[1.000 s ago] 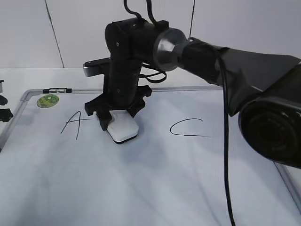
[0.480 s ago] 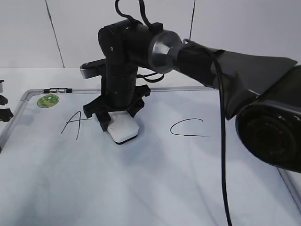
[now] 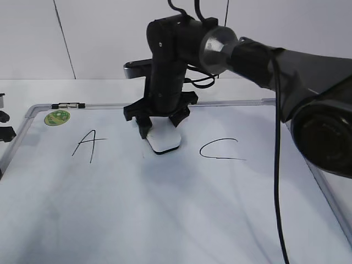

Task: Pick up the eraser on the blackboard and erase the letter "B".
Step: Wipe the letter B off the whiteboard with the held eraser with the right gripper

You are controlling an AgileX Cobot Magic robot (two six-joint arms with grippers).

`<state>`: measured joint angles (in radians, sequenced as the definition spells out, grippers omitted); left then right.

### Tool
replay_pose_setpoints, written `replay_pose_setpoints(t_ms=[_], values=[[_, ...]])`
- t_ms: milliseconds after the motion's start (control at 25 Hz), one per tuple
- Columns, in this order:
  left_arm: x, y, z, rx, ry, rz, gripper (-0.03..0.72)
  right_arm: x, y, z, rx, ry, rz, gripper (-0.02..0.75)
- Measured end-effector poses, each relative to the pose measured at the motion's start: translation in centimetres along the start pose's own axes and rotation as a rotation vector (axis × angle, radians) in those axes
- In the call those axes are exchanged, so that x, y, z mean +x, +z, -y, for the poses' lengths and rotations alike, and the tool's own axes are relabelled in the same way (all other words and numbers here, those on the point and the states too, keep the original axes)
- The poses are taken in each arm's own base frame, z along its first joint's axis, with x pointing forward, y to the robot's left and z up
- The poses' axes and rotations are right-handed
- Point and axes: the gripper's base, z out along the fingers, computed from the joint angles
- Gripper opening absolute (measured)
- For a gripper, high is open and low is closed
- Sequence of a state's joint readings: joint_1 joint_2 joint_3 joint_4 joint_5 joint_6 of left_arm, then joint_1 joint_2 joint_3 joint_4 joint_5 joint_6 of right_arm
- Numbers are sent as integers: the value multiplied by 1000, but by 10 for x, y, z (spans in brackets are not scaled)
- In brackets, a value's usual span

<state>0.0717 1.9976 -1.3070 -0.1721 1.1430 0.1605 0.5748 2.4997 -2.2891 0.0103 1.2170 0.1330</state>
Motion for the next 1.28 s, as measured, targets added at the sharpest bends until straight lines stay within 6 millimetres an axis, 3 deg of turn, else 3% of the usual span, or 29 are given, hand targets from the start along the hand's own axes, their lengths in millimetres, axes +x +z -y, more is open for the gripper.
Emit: replay_pose_setpoints(t_ms=[280, 400, 680, 1040, 1280], values=[[0, 0, 0, 1, -1, 0, 13, -5, -1, 47, 20, 91, 6, 517], [0, 0, 0, 1, -1, 0, 13, -5, -1, 53, 25, 101, 7, 517], [0, 0, 0, 3, -2, 1, 13, -5, -1, 41, 46, 58, 11, 517], [2, 0, 0, 5, -1, -18, 13, 1, -17, 21, 34, 11, 0, 516], [2, 0, 0, 5, -1, -18, 13, -1, -61, 9, 15, -10, 77, 517]])
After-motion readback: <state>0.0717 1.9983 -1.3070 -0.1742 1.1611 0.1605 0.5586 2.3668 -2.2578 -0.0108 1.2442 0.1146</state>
